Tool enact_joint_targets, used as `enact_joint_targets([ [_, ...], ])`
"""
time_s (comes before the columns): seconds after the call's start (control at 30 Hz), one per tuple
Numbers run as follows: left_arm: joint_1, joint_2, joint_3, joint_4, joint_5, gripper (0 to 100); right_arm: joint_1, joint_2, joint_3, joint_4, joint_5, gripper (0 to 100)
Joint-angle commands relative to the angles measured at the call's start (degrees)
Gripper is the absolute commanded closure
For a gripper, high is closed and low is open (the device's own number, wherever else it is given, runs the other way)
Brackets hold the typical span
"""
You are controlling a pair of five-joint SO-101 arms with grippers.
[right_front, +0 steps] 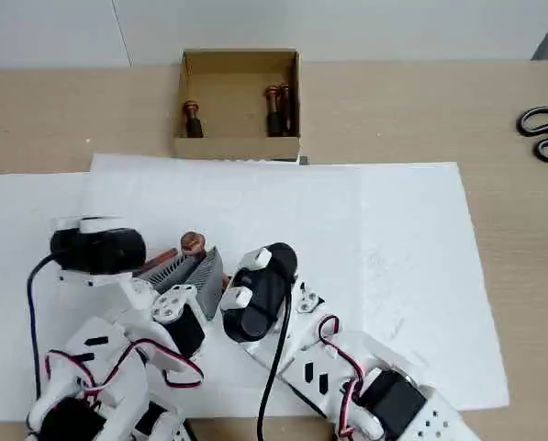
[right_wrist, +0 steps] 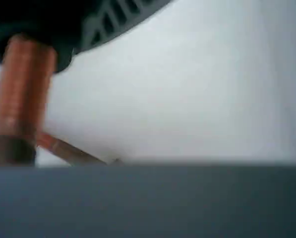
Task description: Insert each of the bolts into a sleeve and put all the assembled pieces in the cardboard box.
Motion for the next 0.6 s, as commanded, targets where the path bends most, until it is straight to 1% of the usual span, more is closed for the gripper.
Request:
enact_joint_targets([
  [0.0, 0.09, -0.53, 1.01, -0.09, 0.26, 99, -0.04, -0.22, -2.46, -1.71, 0.62, 99.5],
  [0.1, 0.62, -0.53, 2.77, -0.09, 0.35, 99, -0.04, -0.22, -2.55, -1.71, 2.29, 99.5],
  [0.2, 4.66, -0.53, 3.21, 1.14, 0.62, 99, -0.04, -0.31, -2.55, -2.95, 2.9, 99.5],
  [0.27, 8.35, -0.53, 3.21, 2.55, 2.29, 99, -0.04, -0.22, -2.55, -4.09, 2.9, 99.5],
  [0.33, 10.46, -0.53, 3.21, 3.52, 2.64, 99, -0.04, -0.22, -2.55, -4.18, 2.9, 99.5],
  [0.47, 8.97, -0.44, 3.21, 5.8, 0.44, 99, 1.8, -0.48, -2.55, -4.09, 2.9, 99.5],
  [0.5, 8.44, -0.44, 3.21, 6.42, -0.18, 97, 2.59, -0.48, -2.55, -4.18, 2.99, 99.5],
  [0.57, 7.03, -0.44, 3.21, 7.56, -0.97, 90, 3.74, -0.57, -2.55, -4.18, 2.99, 99.5],
])
